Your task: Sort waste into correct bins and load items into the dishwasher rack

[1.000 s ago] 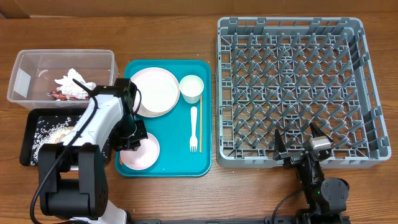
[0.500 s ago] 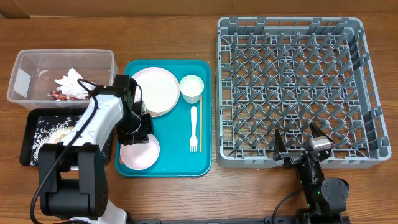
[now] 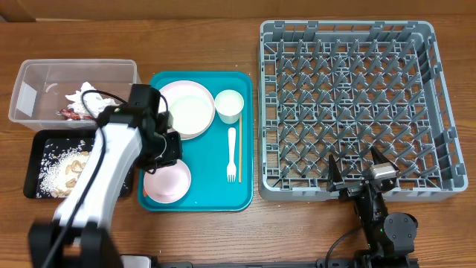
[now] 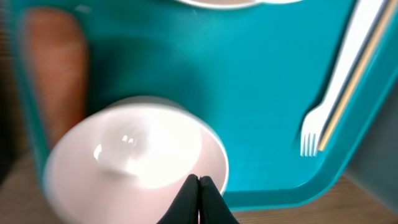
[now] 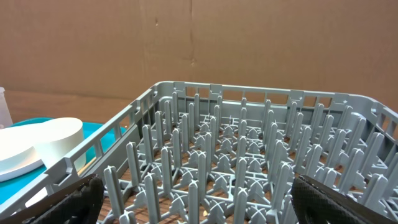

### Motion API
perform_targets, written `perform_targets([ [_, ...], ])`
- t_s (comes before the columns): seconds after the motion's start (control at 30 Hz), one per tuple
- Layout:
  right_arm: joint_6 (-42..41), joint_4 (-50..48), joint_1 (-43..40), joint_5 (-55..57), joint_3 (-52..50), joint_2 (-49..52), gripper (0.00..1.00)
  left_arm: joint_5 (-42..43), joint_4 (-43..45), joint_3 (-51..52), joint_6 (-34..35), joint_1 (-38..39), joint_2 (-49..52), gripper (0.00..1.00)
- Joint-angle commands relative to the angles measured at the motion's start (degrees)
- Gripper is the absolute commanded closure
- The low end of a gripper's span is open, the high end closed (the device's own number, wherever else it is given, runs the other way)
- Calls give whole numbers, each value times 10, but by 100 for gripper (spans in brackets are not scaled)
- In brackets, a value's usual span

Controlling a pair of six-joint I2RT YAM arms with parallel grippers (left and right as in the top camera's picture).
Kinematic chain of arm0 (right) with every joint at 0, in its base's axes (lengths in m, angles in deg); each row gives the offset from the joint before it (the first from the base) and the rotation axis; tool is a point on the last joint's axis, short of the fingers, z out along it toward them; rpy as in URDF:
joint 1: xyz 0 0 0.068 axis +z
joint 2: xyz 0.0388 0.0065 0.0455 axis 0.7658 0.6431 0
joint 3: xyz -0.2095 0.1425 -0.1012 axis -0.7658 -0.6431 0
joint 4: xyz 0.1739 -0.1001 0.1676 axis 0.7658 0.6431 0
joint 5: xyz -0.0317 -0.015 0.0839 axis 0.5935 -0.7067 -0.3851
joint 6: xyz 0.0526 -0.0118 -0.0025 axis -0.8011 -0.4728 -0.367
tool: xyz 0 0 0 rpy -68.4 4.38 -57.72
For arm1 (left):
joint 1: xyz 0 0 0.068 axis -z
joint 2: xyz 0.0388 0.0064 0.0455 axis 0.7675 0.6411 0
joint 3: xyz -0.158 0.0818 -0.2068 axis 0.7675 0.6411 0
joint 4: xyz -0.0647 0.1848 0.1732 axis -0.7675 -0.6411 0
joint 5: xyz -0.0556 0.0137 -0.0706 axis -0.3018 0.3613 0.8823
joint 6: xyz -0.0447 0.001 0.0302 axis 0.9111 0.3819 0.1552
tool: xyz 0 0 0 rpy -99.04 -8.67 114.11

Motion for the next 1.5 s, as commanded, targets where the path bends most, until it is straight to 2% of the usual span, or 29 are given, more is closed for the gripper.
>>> perform_targets([
  [0.0,-2,-3,3,-1,-6,-3,0,-110,-16,-14,63,2,-76,95],
  [0.07,-2,-3,3,-1,-6,-3,0,-150,-22,-14,88,0,-101,79],
  [0.1,-2,-3,3,-1,-6,-3,0,-162,-22,-14,94,-2,-108,75],
  [0.17,-2,-3,3,-1,-6,-3,0,-176,-21,-14,103,-5,-109,74],
  [0.27,-2,-3,3,-1,-6,-3,0,-176,-9,-4,107,-10,-94,63],
  [0.33,-2,-3,3,-1,-6,-3,0,-177,0,5,106,-13,-78,60],
  [0.37,-2,-3,3,-1,-6,-3,0,-181,4,11,106,-16,-66,63],
  [0.4,-2,-3,3,-1,-6,-3,0,-188,9,16,107,-19,-53,73],
  [0.43,-2,-3,3,-1,-6,-3,0,-194,12,20,110,-23,-40,75],
  [0.6,-2,-3,3,-1,-6,-3,0,-200,22,28,113,-43,20,75],
  [0.8,-2,-3,3,-1,-6,-3,0,-196,42,28,113,-51,80,69],
  [0.93,-2,-3,3,-1,-6,-3,0,-189,55,28,112,-51,105,53],
  [1.2,-2,-3,3,-1,-6,-3,0,-181,80,30,81,-51,111,55],
  [1.37,-2,-3,3,-1,-6,-3,0,-152,82,30,51,-51,111,61],
  [1.47,-2,-3,3,-1,-6,-3,0,-152,84,30,51,-51,111,61],
])
